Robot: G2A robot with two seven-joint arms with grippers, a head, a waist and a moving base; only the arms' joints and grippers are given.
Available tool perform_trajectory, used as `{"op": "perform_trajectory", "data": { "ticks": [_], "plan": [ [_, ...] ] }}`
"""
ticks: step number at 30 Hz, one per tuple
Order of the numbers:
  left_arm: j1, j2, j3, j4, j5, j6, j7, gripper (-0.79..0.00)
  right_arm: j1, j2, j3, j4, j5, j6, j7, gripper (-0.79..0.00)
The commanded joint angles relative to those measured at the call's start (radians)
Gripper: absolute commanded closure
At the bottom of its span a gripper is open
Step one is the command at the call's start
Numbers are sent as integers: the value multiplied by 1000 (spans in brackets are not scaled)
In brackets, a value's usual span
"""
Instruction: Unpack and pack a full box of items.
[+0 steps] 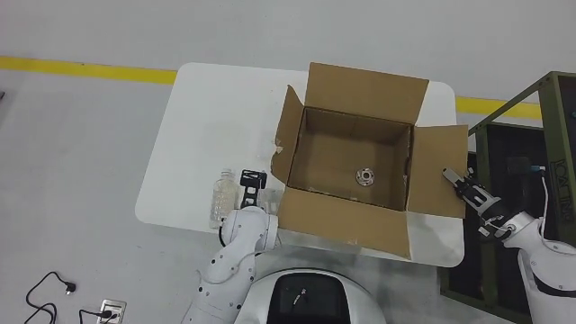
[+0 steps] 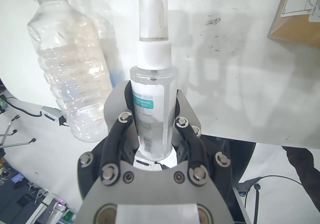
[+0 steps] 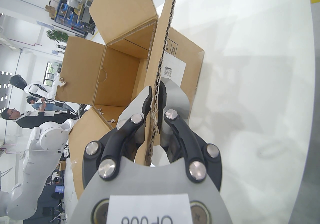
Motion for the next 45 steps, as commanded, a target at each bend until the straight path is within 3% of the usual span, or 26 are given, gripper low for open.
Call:
{"op": "perform_trajectory", "data": {
  "ticks": [1, 17, 20, 21, 23, 24, 26, 27, 39, 45],
  "plan": [
    [-3, -1, 2, 15, 6, 6, 7, 0, 0, 0, 0, 0, 0, 0, 0, 0],
    [-17, -9, 10, 59, 30, 14, 18, 0, 0, 0, 0, 0, 0, 0, 0, 0],
    [-19, -10, 10, 63, 35, 13, 19, -65, 0, 0, 0, 0, 0, 0, 0, 0],
    [-21, -10, 9, 65, 38, 15, 18, -129, 0, 0, 0, 0, 0, 0, 0, 0],
    [-24, -11, 6, 70, 40, 17, 14, -332, 0, 0, 0, 0, 0, 0, 0, 0],
    [-26, -11, 4, 72, 42, 18, 13, -382, 0, 0, 0, 0, 0, 0, 0, 0],
    [-29, -12, 1, 75, 44, 19, 10, -683, 0, 0, 0, 0, 0, 0, 0, 0],
    [-31, -12, -1, 75, 44, 20, 9, -785, 0, 0, 0, 0, 0, 0, 0, 0],
    [-38, -15, -12, 69, 62, 21, 6, -785, 0, 0, 0, 0, 0, 0, 0, 0],
    [-28, -14, -32, -53, 67, 0, -23, -785, 0, 0, 0, 0, 0, 0, 0, 0]
  ]
}}
